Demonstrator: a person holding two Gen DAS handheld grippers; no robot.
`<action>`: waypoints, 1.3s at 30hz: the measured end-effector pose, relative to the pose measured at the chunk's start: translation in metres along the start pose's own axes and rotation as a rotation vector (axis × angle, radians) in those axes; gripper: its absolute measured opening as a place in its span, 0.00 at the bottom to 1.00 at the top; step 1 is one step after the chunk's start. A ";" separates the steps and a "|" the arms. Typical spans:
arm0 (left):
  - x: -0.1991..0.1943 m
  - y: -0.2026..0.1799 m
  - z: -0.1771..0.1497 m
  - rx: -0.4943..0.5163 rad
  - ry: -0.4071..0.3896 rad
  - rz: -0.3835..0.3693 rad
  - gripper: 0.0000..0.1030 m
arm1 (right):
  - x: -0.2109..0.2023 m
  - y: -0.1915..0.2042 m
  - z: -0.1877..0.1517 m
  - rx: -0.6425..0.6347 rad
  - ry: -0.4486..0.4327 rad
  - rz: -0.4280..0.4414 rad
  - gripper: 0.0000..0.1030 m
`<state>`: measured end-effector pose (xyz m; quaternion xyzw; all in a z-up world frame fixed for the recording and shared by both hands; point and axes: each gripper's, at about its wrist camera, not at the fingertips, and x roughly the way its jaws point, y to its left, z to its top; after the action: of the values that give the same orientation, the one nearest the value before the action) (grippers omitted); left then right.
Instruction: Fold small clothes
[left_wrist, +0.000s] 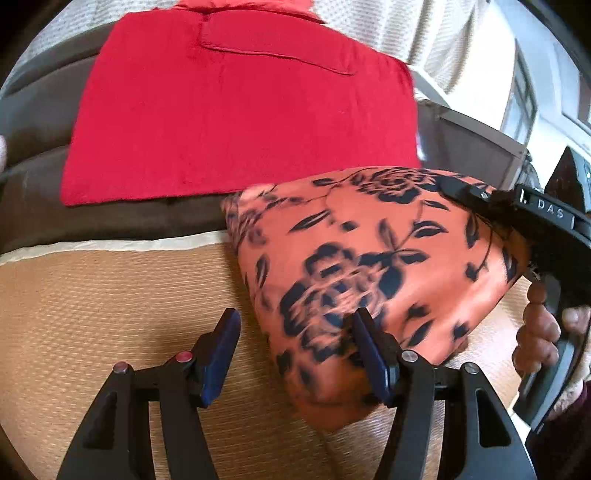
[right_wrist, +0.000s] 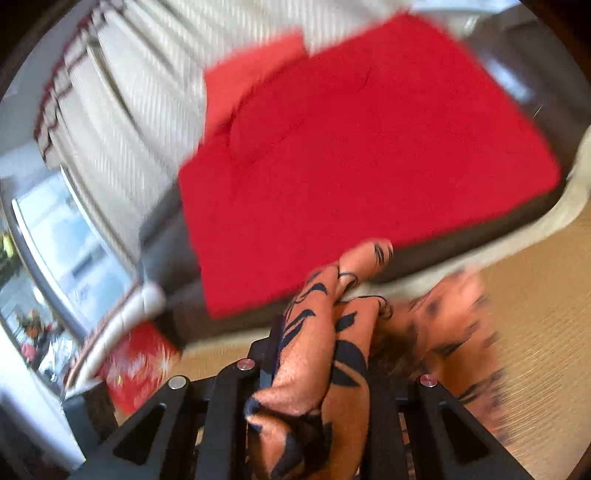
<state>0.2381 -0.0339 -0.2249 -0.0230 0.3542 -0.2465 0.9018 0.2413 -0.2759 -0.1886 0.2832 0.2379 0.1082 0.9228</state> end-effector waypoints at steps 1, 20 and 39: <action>0.004 -0.007 -0.001 0.017 0.005 0.006 0.62 | -0.003 -0.009 0.001 0.005 0.004 -0.011 0.18; 0.067 -0.024 -0.010 0.079 0.132 0.010 0.69 | 0.020 -0.119 0.001 0.234 0.287 -0.204 0.71; 0.058 -0.022 -0.023 0.084 0.146 -0.007 0.74 | 0.107 -0.120 0.021 0.183 0.378 -0.325 0.21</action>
<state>0.2502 -0.0771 -0.2742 0.0319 0.4083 -0.2653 0.8729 0.3519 -0.3475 -0.2829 0.2983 0.4575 -0.0125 0.8376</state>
